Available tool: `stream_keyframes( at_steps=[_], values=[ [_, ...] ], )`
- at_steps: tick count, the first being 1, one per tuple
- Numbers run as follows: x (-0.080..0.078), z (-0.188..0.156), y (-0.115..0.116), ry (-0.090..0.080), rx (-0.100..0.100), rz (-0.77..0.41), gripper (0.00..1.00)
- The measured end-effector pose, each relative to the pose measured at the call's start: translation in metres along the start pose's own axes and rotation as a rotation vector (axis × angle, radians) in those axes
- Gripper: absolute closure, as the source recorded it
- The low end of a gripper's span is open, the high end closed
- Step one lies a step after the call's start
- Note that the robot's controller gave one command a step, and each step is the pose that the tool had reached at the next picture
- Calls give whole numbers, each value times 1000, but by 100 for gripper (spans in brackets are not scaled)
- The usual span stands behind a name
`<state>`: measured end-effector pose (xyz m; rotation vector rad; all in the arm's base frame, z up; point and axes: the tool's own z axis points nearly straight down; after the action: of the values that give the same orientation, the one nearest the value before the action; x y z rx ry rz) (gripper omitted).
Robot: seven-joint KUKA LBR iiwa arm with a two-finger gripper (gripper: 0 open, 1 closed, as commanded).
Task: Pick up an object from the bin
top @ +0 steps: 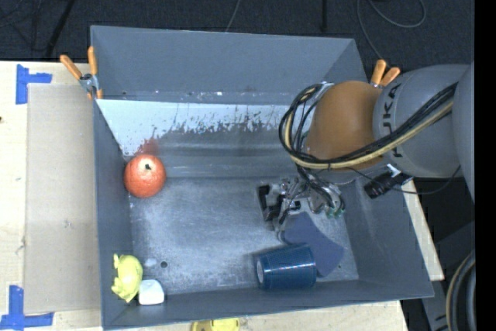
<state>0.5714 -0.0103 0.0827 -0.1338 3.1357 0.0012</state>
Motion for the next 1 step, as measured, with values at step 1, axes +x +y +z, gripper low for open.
stream_keyframes(
  at_steps=[1],
  values=[
    [-14,10,-8,7,-2,14,100]
  ],
)
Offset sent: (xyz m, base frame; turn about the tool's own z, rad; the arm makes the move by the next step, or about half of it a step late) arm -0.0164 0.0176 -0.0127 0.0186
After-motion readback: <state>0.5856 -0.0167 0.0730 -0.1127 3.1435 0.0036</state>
